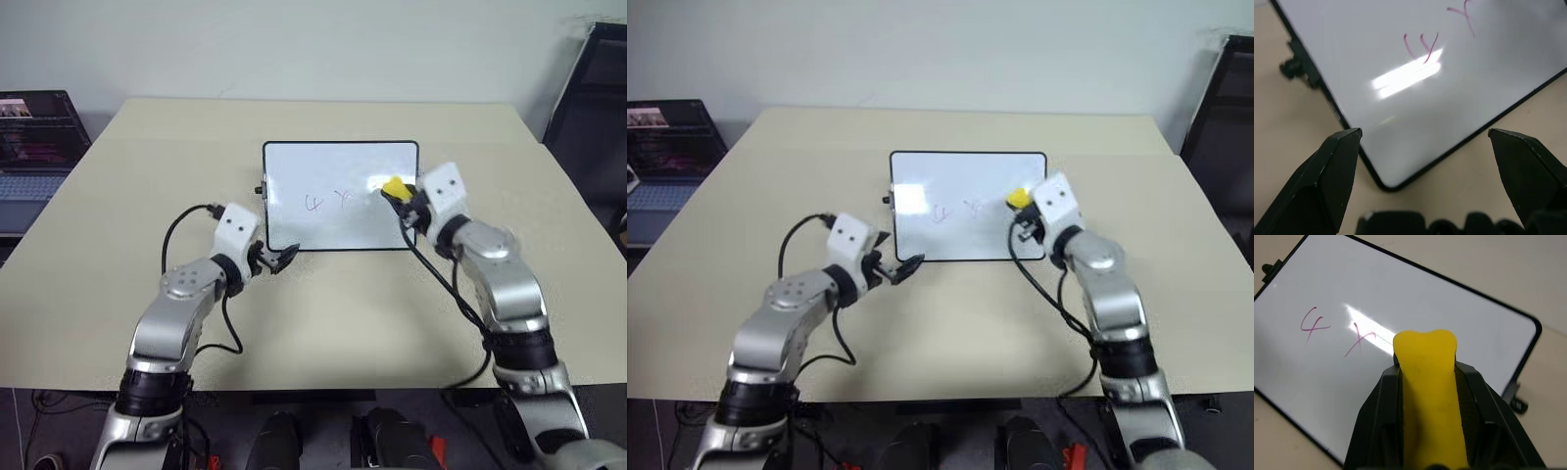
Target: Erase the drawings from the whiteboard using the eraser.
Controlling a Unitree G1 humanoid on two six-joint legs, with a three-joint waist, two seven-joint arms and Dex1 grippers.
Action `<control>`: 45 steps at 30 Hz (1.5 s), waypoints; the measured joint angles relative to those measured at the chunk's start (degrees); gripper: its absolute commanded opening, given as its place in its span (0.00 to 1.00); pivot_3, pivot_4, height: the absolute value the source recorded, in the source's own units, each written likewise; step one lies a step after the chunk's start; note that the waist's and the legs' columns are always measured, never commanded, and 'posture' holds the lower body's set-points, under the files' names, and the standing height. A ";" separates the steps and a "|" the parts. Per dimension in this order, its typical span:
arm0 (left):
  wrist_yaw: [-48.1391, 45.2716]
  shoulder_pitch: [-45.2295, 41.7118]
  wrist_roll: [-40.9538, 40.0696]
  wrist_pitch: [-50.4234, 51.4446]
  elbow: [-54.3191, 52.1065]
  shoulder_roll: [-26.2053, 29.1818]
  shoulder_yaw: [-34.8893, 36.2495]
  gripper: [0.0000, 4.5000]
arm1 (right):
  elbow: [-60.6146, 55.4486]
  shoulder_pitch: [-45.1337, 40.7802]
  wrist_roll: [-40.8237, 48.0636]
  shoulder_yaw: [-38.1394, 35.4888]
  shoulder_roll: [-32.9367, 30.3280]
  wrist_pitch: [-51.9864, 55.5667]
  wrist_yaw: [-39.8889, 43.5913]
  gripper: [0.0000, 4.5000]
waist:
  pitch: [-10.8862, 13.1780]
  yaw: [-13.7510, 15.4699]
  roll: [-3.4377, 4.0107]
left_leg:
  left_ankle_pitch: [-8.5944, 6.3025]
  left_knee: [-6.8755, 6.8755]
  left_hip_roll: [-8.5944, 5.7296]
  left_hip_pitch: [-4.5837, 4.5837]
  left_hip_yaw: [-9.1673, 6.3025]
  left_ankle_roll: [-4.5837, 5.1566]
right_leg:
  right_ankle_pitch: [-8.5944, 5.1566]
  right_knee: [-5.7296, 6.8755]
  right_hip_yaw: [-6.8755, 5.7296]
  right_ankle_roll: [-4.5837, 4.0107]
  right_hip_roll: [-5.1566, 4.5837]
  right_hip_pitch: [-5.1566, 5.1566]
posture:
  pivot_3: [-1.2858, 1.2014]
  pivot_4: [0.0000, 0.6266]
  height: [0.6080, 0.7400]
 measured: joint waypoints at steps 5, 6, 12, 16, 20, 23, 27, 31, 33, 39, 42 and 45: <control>4.12 4.67 0.39 -7.82 0.29 -2.96 2.67 1.00 | -8.79 12.80 3.23 -0.50 2.39 -1.13 -1.80 0.24 | -0.01 0.28 -0.01 | 0.00 -0.02 0.01 0.00 0.03 0.00 | 0.00 -0.15 0.02 0.01 0.00 0.04 | 0.52 0.24 1.00; 4.50 5.28 0.41 -8.92 0.42 -3.12 2.71 1.00 | -9.34 14.59 3.28 -0.47 2.72 -1.89 -2.17 0.24 | -0.01 0.29 -0.01 | 0.00 -0.02 0.00 0.00 0.03 0.00 | 0.00 -0.15 0.02 0.01 0.00 0.04 | 0.52 0.24 1.00; 5.26 5.78 1.20 -13.96 0.96 -3.68 2.64 1.00 | -9.84 22.74 3.14 1.40 3.29 -10.33 -3.60 0.24 | -0.02 0.48 -0.02 | 0.00 -0.01 -0.01 0.06 0.14 0.00 | -0.01 -0.16 0.01 0.03 0.02 0.09 | 0.52 0.24 1.00; 5.15 5.75 1.25 -15.40 1.95 -3.72 2.54 1.00 | -8.84 24.86 3.14 1.77 3.54 -15.17 -4.38 0.24 | -0.02 0.45 -0.02 | 0.00 -0.01 0.00 0.07 0.14 0.00 | -0.01 -0.17 0.00 0.03 0.04 0.10 | 0.52 0.24 1.00; 4.87 5.71 1.24 -15.70 2.14 -3.70 2.04 1.00 | -7.53 25.93 2.96 2.85 3.21 -17.78 -4.68 0.24 | -0.02 0.50 -0.02 | 0.00 -0.01 0.00 0.07 0.15 0.00 | -0.01 -0.17 0.00 0.03 0.04 0.10 | 0.52 0.24 1.00; 3.17 2.66 1.26 -14.32 2.76 -2.46 0.36 1.00 | -7.23 24.34 2.55 4.28 2.84 -17.83 -4.71 0.24 | -0.01 0.59 -0.02 | 0.02 0.01 -0.01 0.06 0.17 -0.01 | -0.01 -0.15 -0.03 0.03 0.08 0.10 | 0.52 0.24 1.00; -0.47 -4.40 1.10 -10.67 3.09 0.77 -1.62 1.00 | -7.27 18.76 2.57 5.10 2.59 -17.65 -4.64 0.24 | -0.03 0.59 -0.03 | 0.04 0.00 0.00 0.14 0.26 -0.04 | -0.01 -0.16 -0.14 0.10 0.14 0.17 | 0.52 0.24 1.00; -3.83 -7.36 0.88 -7.32 4.95 2.65 -3.21 1.00 | -5.55 15.30 2.42 6.10 1.60 -17.10 -4.24 0.24 | -0.03 0.58 -0.03 | 0.03 -0.03 0.00 0.12 0.31 -0.04 | 0.04 -0.16 -0.14 0.01 0.13 0.11 | 0.52 0.24 1.00; -5.06 -8.49 0.94 -6.26 5.36 3.49 -4.13 1.00 | -3.81 12.82 1.78 6.73 1.20 -17.07 -4.14 0.24 | -0.03 0.58 -0.03 | 0.03 -0.04 0.00 0.12 0.30 -0.04 | 0.04 -0.15 -0.15 0.00 0.12 0.11 | 0.52 0.24 1.00; -5.72 -11.06 1.58 -4.06 8.65 3.98 -5.21 1.00 | 4.56 1.72 -2.34 10.00 -0.59 -15.85 -3.62 0.24 | -0.02 0.53 -0.02 | 0.04 -0.02 0.01 0.12 0.34 -0.04 | 0.05 -0.12 -0.16 0.00 0.12 0.09 | 0.52 0.24 1.00; -6.24 -11.75 1.63 -3.27 8.68 3.97 -6.28 1.00 | 10.44 -5.85 -3.94 11.38 -0.39 -14.88 -3.06 0.24 | -0.02 0.57 -0.02 | 0.04 -0.03 0.01 0.12 0.35 -0.04 | 0.06 -0.12 -0.16 -0.01 0.11 0.08 | 0.52 0.24 1.00; -6.32 -11.72 1.65 -2.44 8.29 3.99 -6.87 1.00 | 15.86 -11.98 -5.12 12.83 0.55 -14.41 -2.87 0.24 | -0.02 0.62 -0.02 | 0.03 -0.04 0.03 0.08 0.31 -0.04 | 0.06 -0.14 -0.15 -0.03 0.10 0.07 | 0.52 0.24 1.00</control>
